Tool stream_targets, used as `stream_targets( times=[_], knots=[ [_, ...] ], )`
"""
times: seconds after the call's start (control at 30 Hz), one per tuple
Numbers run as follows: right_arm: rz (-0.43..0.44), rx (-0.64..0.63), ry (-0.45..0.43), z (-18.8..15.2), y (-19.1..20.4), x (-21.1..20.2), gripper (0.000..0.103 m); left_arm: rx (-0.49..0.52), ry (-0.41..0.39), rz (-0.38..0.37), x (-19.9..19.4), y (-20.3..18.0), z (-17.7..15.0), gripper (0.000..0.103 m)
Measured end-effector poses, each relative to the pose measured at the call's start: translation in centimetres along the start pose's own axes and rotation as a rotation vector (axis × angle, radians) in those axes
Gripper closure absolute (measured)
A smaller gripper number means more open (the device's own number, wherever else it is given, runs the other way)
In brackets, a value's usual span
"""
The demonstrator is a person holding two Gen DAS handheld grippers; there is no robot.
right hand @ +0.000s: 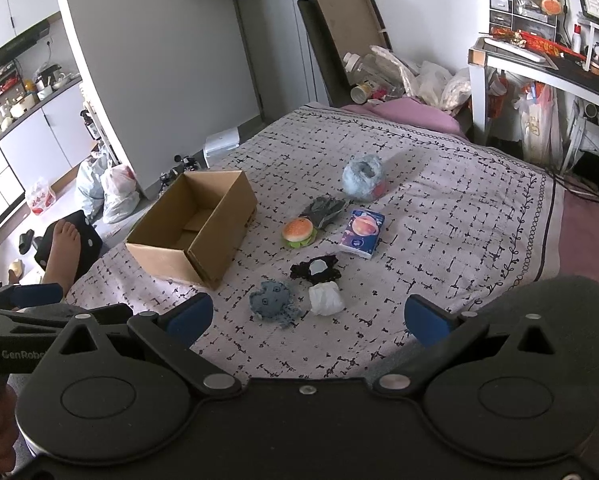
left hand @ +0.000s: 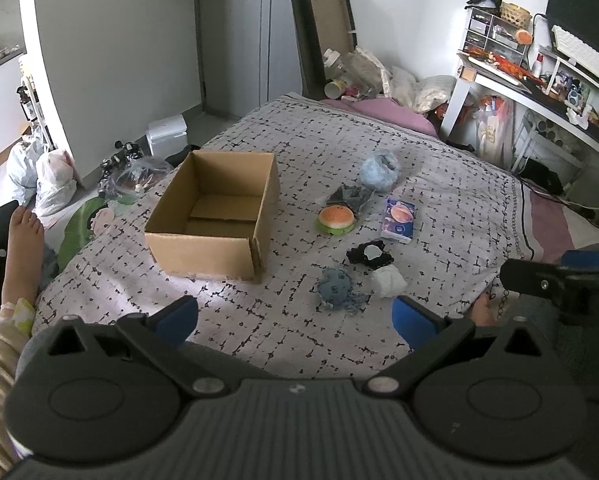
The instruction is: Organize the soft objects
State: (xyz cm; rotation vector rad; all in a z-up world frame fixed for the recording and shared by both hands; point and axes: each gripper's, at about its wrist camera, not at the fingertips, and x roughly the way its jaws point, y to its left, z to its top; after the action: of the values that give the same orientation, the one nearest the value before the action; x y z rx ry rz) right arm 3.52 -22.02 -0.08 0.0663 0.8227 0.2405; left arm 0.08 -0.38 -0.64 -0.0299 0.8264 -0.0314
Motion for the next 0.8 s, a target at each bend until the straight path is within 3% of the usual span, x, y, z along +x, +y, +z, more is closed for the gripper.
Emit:
stream_targets(
  times=[0.8],
  knots=[
    [0.01,0.0,-0.006,-0.18,-0.28,-0.37,0.0,-0.003,-0.009,0.003,-0.67,-0.16,-0.15,0.001]
  ],
)
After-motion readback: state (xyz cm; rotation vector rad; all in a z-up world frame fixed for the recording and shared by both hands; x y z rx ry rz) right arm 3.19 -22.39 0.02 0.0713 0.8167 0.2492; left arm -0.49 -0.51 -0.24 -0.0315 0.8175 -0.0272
